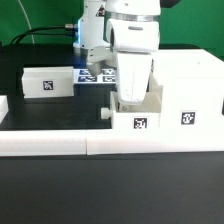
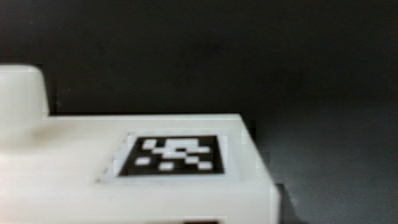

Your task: Assemble drawer

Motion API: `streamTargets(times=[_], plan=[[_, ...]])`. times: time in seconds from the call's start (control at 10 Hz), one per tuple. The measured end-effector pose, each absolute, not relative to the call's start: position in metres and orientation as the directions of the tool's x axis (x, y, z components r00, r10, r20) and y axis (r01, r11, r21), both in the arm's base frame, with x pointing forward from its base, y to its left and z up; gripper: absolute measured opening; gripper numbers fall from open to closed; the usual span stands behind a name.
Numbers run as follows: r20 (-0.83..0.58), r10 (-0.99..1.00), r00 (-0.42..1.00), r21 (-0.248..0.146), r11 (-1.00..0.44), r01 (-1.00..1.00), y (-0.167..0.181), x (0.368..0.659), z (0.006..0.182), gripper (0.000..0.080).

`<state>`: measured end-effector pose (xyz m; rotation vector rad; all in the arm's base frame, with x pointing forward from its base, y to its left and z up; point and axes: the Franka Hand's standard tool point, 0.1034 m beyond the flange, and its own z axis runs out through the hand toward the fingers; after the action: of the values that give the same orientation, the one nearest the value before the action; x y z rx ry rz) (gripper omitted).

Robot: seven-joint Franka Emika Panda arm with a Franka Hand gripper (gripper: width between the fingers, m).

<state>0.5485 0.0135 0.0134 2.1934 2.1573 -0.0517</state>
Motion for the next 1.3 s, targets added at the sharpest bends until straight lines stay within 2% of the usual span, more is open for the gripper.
streamTargets(times=[0.4, 0.7, 1.3], plan=[[-0.068, 0.997, 0.031, 0.024, -0.029, 0.999, 0.0125, 0.5482, 0.0129, 0.0042], [-0.063, 0.994, 0.084, 0.038, -0.082, 0.996, 0.0164, 0.5489, 0.0131, 0.0042], [-0.068, 0.994, 0.082, 0.016, -0.081, 0.997, 0.0094, 0.5444, 0.0105, 0.0042]])
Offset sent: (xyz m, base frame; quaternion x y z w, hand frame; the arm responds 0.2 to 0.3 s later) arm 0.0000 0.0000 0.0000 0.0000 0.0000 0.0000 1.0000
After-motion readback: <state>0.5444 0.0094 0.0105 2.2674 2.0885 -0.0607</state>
